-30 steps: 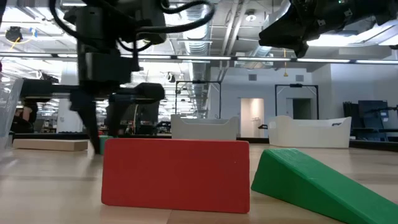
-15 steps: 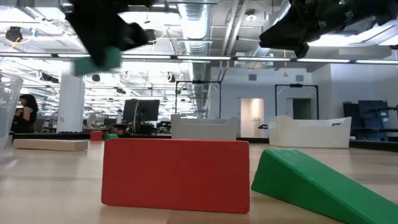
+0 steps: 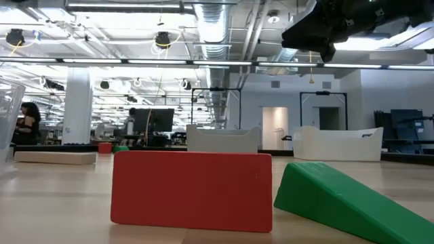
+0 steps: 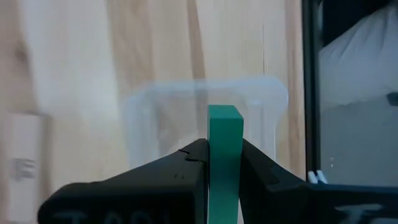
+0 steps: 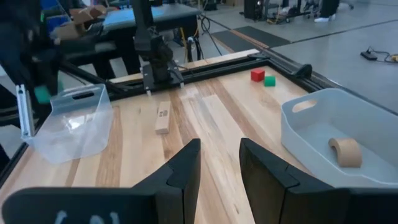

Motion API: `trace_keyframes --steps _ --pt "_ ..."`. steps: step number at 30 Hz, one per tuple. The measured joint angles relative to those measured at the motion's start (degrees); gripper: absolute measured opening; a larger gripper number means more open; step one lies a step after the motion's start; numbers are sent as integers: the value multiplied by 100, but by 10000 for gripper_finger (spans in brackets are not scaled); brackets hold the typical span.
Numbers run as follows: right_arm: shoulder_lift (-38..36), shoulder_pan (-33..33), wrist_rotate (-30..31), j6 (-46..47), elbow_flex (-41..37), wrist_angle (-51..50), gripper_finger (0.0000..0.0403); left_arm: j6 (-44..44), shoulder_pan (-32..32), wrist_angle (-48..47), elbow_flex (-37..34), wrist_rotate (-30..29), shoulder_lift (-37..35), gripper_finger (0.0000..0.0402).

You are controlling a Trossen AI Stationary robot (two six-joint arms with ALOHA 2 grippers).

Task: Sort & place blocks by color
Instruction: Put the middle green block into the transparent bin, then put the top red block into the white bin

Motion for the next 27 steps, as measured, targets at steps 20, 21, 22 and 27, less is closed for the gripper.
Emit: trace_keyframes --steps 20,21,22,27 --pt "-2 -60 0 -5 0 157 134 -549 -14 2014 -1676 453 342 73" --pt "-2 -60 2 -5 0 140 134 -551 10 2037 -1681 455 342 84" --pt "-2 -60 2 -5 0 133 134 -541 37 2065 -1681 458 341 95" --pt "-2 -51 0 18 0 76 134 -362 187 2065 -1678 602 95 137"
